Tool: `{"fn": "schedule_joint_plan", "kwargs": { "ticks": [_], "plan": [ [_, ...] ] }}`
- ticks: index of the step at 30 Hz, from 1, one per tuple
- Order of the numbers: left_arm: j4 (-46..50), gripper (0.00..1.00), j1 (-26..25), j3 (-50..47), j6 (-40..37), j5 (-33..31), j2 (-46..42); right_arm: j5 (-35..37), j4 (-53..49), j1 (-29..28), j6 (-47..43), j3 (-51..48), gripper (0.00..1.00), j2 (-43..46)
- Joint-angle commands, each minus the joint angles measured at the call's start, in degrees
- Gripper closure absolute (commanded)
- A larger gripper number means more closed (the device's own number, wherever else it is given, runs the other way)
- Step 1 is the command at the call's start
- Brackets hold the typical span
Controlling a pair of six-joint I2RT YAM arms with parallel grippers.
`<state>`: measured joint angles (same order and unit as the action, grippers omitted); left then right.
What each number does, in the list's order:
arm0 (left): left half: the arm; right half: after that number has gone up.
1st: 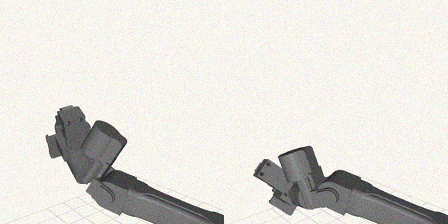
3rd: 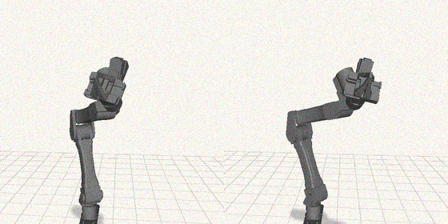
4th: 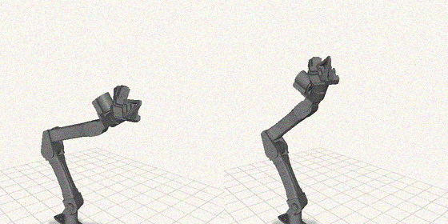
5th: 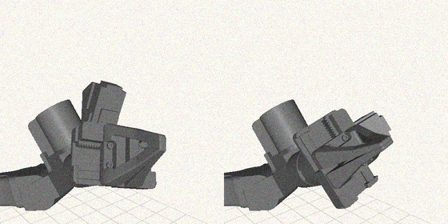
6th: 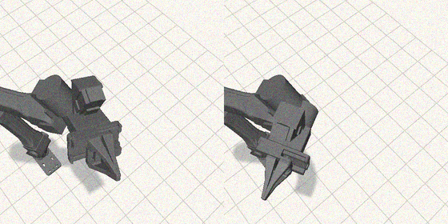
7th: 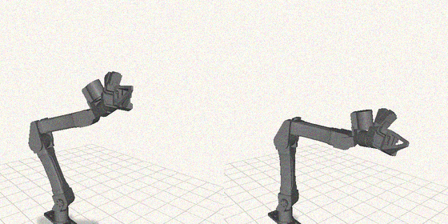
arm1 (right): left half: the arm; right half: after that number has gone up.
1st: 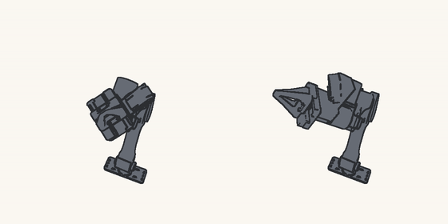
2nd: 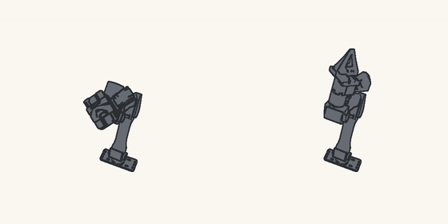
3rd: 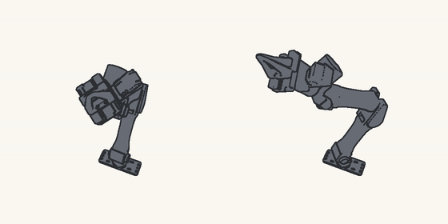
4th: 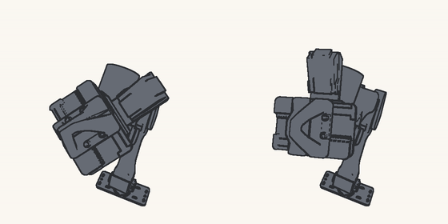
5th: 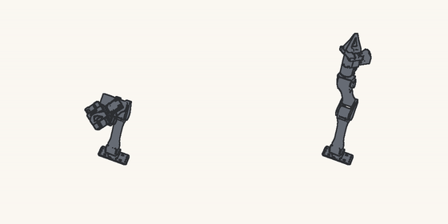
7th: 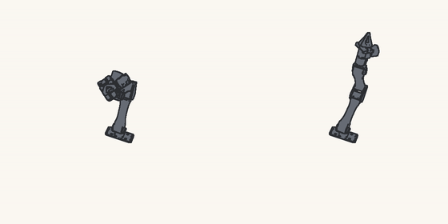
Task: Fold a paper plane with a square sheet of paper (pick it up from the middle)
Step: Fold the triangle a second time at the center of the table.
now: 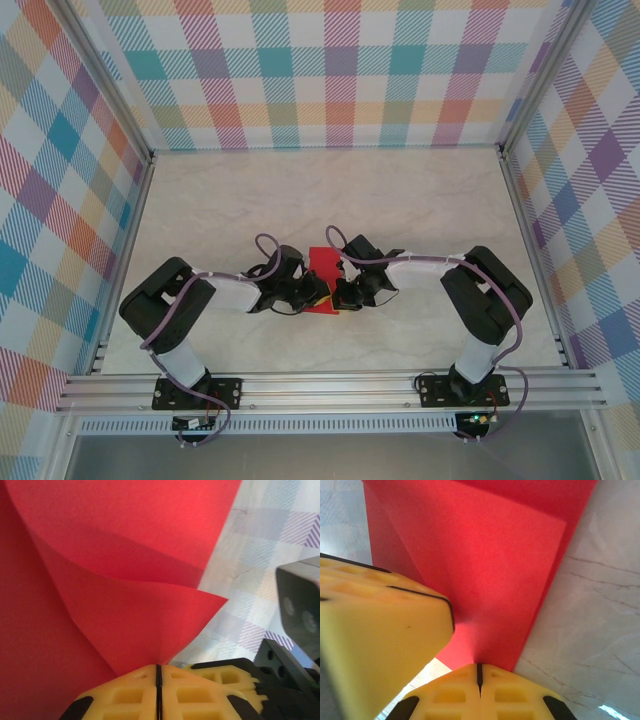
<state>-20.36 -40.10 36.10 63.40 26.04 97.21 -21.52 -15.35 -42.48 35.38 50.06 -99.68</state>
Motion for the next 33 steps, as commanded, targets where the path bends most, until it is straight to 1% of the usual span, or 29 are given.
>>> {"fn": "schedule_joint_plan", "kwargs": {
  "ticks": [1, 5, 10, 13, 20, 25, 33],
  "plan": [
    [-1.2, 0.92, -0.9, -0.3, 0.7, 0.4, 1.5, 3.3, -3.5, 0.0, 0.5, -0.2, 0.98, -2.4],
    [-0.4, 0.94, -1.0, -0.1, 0.9, -0.4, 2.7, 3.5, -3.8, 0.0, 0.5, -0.2, 0.98, -2.7],
    [3.1, 0.93, -0.9, 0.1, -0.6, -3.6, 2.4, 4.5, -5.1, 0.0, -0.5, -0.6, 0.99, -3.3],
    [4.7, 0.93, 0.0, 0.4, -1.8, -4.4, 2.3, 5.1, -6.1, 0.0, -1.5, -0.8, 0.99, -3.7],
    [6.4, 0.92, 3.7, 0.8, -5.0, -4.9, 1.8, 6.2, -7.5, 0.0, -2.6, -1.3, 0.98, -4.2],
    [6.1, 0.92, 6.6, 1.3, -7.3, -3.5, 2.6, 6.4, -7.6, 0.0, -2.7, -1.5, 0.98, -4.9],
    [8.5, 0.92, 11.5, 2.5, -12.4, -2.7, 3.6, 6.5, -7.5, 0.0, -2.6, -1.5, 0.98, -5.6]
  ]
}}
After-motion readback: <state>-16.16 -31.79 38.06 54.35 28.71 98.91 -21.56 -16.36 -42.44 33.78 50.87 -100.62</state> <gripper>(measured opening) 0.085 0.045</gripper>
